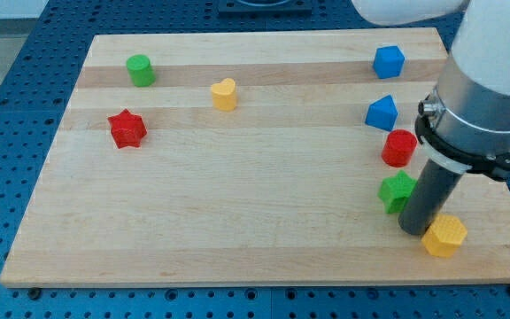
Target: Push the green star on top of the yellow hexagon
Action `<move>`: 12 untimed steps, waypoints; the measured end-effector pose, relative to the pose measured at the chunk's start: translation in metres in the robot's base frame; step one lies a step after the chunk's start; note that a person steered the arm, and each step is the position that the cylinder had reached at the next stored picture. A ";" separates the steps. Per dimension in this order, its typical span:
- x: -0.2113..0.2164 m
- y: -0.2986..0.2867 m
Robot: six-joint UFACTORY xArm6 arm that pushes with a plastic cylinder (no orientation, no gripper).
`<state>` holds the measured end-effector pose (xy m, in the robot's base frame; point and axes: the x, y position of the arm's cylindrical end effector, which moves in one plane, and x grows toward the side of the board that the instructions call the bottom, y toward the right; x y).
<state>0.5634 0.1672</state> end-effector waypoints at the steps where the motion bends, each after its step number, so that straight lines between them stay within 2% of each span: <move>1: 0.000 0.000; 3: 0.014 -0.074; 4: -0.034 -0.078; 5: -0.049 -0.078; 8: -0.049 -0.020; 12: -0.049 0.009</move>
<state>0.5140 0.1757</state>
